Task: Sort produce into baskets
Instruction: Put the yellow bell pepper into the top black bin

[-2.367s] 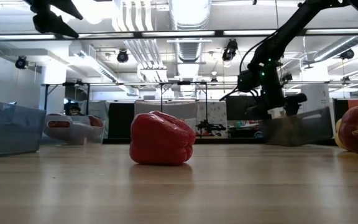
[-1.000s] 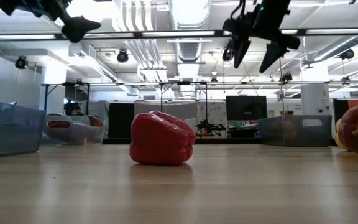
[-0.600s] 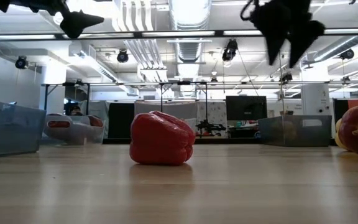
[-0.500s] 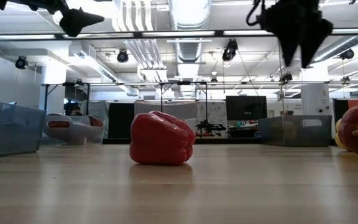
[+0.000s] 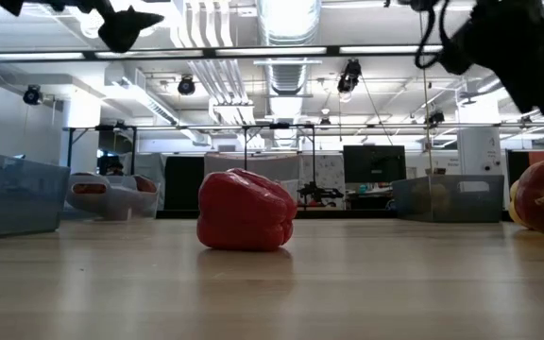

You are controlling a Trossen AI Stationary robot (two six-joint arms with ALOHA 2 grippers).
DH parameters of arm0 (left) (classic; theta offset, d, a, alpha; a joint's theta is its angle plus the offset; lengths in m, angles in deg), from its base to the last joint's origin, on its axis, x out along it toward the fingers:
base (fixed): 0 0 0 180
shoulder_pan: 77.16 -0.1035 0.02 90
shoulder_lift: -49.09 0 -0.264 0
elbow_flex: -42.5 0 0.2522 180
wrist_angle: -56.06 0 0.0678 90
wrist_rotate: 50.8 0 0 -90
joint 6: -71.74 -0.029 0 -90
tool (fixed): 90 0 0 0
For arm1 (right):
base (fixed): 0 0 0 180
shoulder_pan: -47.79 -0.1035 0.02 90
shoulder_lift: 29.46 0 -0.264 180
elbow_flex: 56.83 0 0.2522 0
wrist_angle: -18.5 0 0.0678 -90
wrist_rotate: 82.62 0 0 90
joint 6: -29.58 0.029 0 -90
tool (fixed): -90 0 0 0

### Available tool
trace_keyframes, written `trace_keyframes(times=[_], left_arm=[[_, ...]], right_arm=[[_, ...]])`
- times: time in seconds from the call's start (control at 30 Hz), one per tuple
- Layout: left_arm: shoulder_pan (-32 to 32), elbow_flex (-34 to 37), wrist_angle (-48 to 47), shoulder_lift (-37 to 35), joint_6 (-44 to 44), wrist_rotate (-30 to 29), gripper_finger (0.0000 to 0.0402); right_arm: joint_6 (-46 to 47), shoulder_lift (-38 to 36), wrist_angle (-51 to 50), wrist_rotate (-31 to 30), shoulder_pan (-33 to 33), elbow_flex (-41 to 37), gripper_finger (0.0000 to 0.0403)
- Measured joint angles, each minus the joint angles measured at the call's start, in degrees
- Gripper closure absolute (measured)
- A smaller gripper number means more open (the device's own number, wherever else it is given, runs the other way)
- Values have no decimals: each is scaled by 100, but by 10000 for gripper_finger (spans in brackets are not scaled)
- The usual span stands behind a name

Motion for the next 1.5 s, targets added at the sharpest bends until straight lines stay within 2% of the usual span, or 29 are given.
trace_keyframes(times=[0.13, 0.23, 0.3, 0.4, 0.53, 0.7, 0.8, 0.87, 1.0, 1.1, 1.3, 1.4, 1.5], left_arm=[[-2, -227, -200, 69, -36, -42, 36], [-2, -290, -472, 119, -152, -71, 36], [-2, -310, -573, 119, -224, -76, 36], [-2, -310, -570, 13, -416, -81, 36], [-4, -310, -584, -111, -863, -301, 36], [-9, -317, -585, -263, -1444, -896, 36], [-9, -317, -594, -270, -1642, -975, 36], [-9, -314, -598, -246, -1652, -974, 36], [-9, -312, -640, -158, -1800, -976, 36], [-9, -312, -576, -103, -1905, -1050, 36], [-7, -310, -263, 58, -1905, -1760, 36], [-9, -310, -123, 160, -1905, -2209, 36], [-11, -308, 81, 224, -1894, -2334, 36]], right_arm=[[651, -157, 400, 387, 9, -538, 32], [1162, -163, 537, 35, 16, -869, 32], [1081, -159, 520, -143, 164, -1046, 32], [669, -81, 554, -51, 390, -1188, 32], [-705, 168, 526, -6, 586, -1058, 32], [-3816, 609, 439, -481, 480, -559, 32], [-5951, 735, 409, -757, 355, -465, 32], [-6689, 774, 387, -790, 334, -489, 32], [-7399, 796, 395, -803, 339, -719, 32], [-7550, 790, 462, -797, 372, -1024, 32], [-7837, 793, 1188, -1244, 397, -1680, 32], [-7883, 918, 1187, -1213, 513, -2031, 32], [-7807, 1125, 1213, -1264, 619, -2055, 38]])
